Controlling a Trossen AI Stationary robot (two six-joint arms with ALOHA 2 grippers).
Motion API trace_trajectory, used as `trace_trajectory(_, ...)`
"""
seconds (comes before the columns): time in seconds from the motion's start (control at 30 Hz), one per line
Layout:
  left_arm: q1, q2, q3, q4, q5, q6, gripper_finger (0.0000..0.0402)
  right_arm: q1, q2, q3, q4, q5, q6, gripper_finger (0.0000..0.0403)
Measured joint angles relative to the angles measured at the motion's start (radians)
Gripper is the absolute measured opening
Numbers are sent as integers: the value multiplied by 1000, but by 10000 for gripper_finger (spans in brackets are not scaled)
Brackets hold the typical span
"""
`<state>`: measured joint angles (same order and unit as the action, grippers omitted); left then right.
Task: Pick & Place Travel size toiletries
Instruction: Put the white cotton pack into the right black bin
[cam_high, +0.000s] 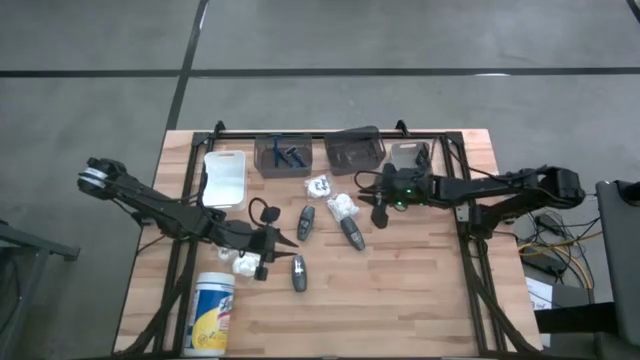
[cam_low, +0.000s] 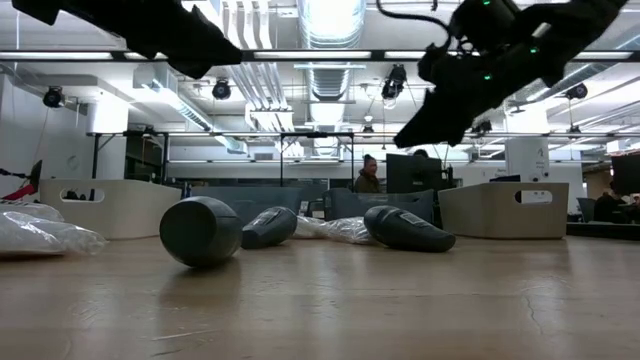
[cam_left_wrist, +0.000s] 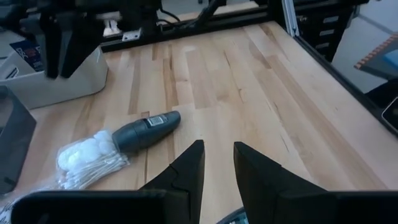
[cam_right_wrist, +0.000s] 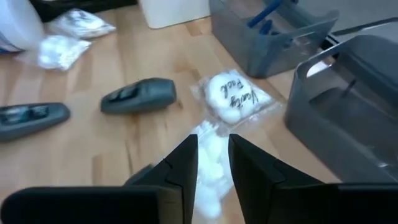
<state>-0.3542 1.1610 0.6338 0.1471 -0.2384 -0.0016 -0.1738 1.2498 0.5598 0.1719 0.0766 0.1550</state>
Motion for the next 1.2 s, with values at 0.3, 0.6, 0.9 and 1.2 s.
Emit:
trace_trajectory(0.3,1,-94,-18,2,34,45,90,-1,258,157,-7,3,0,69)
trace_trajectory(0.6,1,-387,-221,72,43,53,90,-2,415,322,-213,1,45,57)
trace_trajectory(0.9,0,-704,-415,88,39,53,90,-3,440,400,-276,1,97,119)
trace_trajectory(1.2,0,-943,-537,79,39,87,90,-3,472,416,-325,2,152,185)
